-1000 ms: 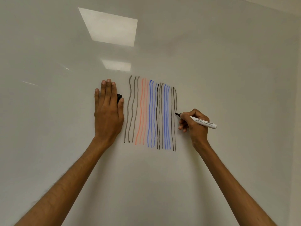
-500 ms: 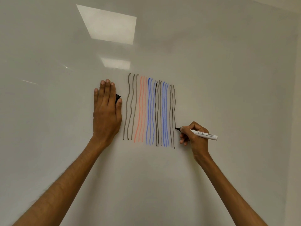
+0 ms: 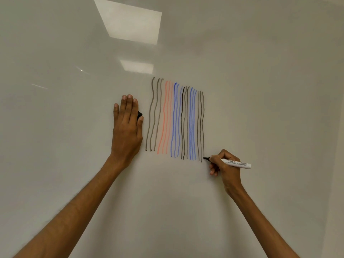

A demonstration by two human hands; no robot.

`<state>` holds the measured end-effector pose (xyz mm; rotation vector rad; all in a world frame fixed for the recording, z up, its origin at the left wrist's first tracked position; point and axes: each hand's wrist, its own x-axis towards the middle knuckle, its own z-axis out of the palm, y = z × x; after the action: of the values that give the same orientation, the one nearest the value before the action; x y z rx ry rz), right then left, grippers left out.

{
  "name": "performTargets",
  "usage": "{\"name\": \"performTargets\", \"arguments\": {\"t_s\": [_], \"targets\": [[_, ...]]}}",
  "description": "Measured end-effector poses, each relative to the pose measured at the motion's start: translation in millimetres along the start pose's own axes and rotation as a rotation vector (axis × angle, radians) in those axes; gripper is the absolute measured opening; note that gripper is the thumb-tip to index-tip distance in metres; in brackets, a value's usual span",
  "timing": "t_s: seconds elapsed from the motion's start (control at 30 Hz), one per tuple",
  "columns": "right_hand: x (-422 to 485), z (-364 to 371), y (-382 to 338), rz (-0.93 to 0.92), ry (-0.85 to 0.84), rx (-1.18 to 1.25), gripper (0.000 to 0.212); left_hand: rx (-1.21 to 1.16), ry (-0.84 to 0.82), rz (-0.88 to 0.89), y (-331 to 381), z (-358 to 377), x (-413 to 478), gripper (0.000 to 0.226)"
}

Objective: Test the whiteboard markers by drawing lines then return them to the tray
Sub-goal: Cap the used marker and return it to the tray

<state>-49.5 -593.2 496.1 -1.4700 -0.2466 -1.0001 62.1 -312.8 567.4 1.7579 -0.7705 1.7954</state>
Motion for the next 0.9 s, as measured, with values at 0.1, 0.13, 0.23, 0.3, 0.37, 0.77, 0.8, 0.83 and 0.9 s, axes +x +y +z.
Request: {"name": "performTargets", "arguments": {"t_s": [0.1,0.13,0.23,0.3,0.37,0.77,0.8,0.83,0.9], "targets": [[-3,-1,0,0.004,-0.007,-0.018,0.027,-0.003,-0.023,-0.005,0,-3,-12,0.048],[-5,-1,0,0.004,-0.011,-0.024,0.026,-0.009,-0.031,-0.010,1,-4,-16,0.048],[-9,-2,0,0.025,-0.008,-0.020,0.024,-0.034,-0.055,-0.035,2,-8,-23,0.047],[-13,-2,0,0.067,0.007,0.015,0.023,-0.054,-0.078,-0.059,4,-11,-24,0.047],[-22,-2,-1,0.128,0.037,0.076,0.021,-0.090,-0.108,-0.088,4,-16,-27,0.047],[-165,15,33,0.486,0.031,0.209,0.022,-0.330,-0.405,-0.362,42,-86,-184,0.033],[-180,18,38,0.525,0.033,0.231,0.019,-0.390,-0.438,-0.400,50,-95,-204,0.032],[-196,21,43,0.564,0.031,0.259,0.014,-0.489,-0.483,-0.488,59,-106,-223,0.032],[-229,26,51,0.654,0.017,0.295,0.015,-0.600,-0.585,-0.584,77,-127,-256,0.034]]}}
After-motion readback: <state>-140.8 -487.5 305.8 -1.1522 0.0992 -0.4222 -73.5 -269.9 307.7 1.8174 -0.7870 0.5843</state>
